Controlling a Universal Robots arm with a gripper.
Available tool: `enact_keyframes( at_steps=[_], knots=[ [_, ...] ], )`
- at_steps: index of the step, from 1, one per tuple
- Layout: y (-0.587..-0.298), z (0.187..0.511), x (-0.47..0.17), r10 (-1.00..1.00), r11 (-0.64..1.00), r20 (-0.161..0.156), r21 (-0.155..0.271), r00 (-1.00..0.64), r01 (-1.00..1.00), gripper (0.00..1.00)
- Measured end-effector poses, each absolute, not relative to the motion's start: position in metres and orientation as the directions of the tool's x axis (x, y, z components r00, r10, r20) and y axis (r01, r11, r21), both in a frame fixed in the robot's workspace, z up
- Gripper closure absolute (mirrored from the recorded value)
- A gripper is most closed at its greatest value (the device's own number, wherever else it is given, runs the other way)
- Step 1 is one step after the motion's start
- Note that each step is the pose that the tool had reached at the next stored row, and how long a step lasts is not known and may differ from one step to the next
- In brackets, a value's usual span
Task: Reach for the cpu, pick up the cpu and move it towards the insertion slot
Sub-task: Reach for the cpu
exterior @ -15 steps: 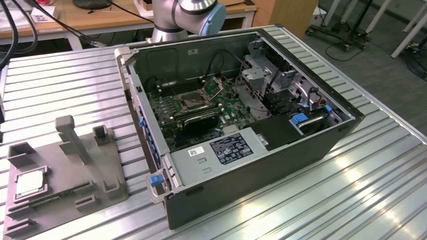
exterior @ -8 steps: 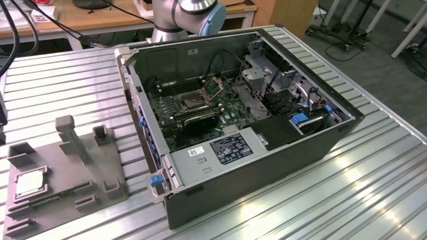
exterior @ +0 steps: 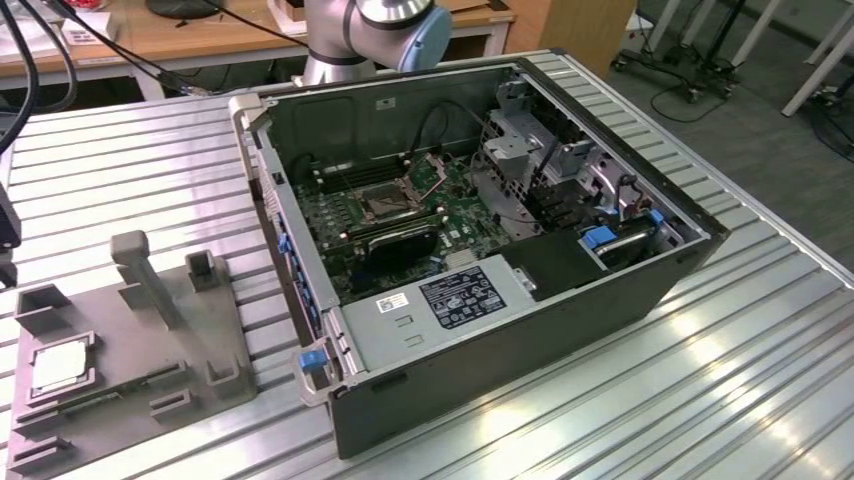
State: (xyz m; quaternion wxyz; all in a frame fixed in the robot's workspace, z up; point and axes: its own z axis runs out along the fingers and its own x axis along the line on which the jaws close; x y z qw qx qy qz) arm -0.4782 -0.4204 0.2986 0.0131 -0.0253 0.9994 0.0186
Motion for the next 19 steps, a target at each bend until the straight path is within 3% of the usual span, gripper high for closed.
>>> enact_keyframes(
  at_steps=[19],
  knots=[
    [-0.427, 0.284, -0.478, -0.05, 0.998, -0.027, 0.036, -0.998, -0.051, 0.32]
  ],
)
